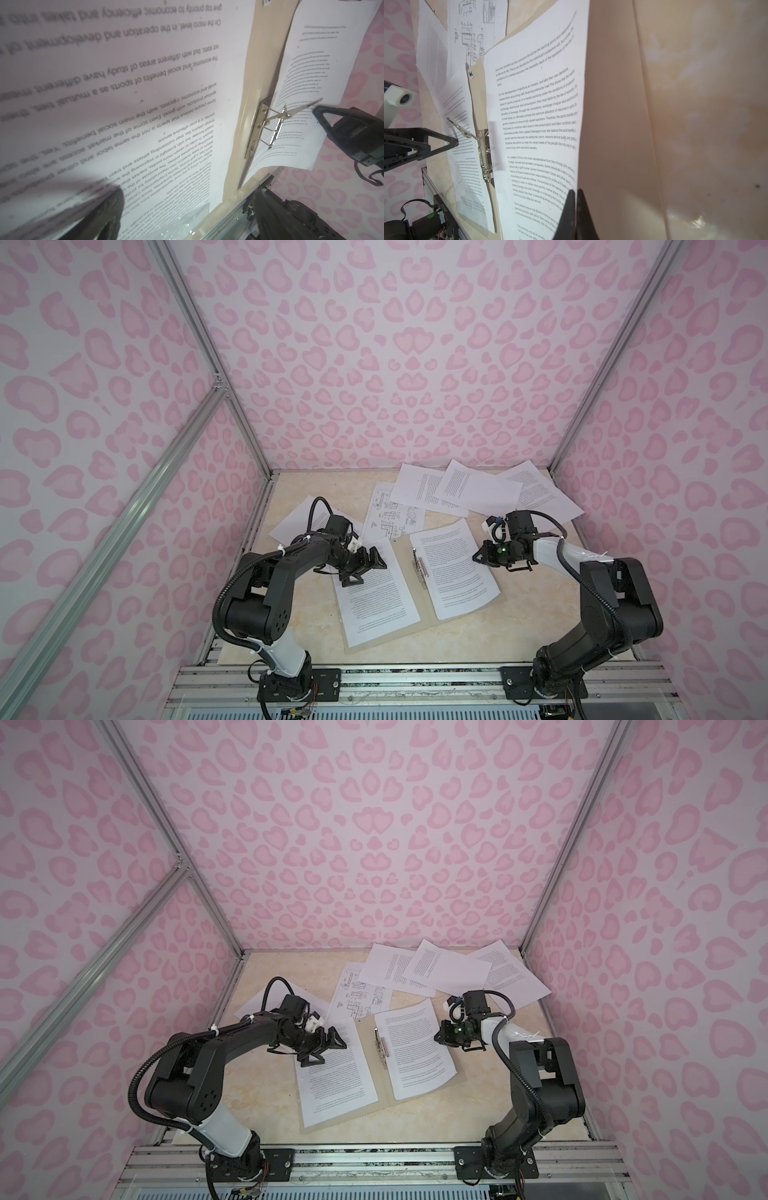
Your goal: Put the files into the folder
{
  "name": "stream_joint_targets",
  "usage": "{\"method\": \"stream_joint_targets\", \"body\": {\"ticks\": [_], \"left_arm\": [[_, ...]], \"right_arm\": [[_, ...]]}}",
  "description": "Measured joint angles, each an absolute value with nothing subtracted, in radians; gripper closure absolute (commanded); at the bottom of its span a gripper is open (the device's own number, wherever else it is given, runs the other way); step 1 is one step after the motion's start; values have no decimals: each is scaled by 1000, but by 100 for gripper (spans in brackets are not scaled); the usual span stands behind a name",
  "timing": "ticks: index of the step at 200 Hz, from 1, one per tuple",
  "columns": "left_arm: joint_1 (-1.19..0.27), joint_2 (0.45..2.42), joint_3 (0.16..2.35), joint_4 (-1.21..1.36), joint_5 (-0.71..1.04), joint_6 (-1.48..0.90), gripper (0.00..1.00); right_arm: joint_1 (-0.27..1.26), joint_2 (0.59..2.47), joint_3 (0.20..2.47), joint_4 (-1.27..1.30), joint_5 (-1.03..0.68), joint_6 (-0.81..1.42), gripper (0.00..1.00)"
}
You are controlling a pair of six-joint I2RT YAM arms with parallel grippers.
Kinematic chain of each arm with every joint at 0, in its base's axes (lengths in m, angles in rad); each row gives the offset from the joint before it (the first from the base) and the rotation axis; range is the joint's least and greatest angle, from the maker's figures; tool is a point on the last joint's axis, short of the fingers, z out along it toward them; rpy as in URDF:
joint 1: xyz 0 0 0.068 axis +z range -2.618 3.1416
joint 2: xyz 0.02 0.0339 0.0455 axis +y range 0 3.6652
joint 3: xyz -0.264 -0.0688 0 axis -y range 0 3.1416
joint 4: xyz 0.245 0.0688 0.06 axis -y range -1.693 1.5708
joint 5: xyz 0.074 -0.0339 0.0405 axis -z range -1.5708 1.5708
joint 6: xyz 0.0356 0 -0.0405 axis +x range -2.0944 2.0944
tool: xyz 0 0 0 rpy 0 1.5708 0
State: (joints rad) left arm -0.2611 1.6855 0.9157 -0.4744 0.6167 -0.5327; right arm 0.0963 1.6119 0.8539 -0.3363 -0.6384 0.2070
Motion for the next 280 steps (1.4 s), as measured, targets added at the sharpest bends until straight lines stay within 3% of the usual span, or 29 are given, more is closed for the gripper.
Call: {"method": "stream_joint_targets", "body": {"ticks": [127,214,252,280], "left_arm": [[-261,1692,922,-477,624,-530,2],[-259,1691,924,-480,625,-530,2],[-259,1672,943,-499,607,-530,2],[-257,1590,997,-511,592,-535,2]], "right_arm": [[129,1624,868,-338,-622,192,99],[128,1632,875,-323,-618,197,65],[117,1616,865,-314,-574,216,43],[101,1583,846,-307,-503,234,33]]}}
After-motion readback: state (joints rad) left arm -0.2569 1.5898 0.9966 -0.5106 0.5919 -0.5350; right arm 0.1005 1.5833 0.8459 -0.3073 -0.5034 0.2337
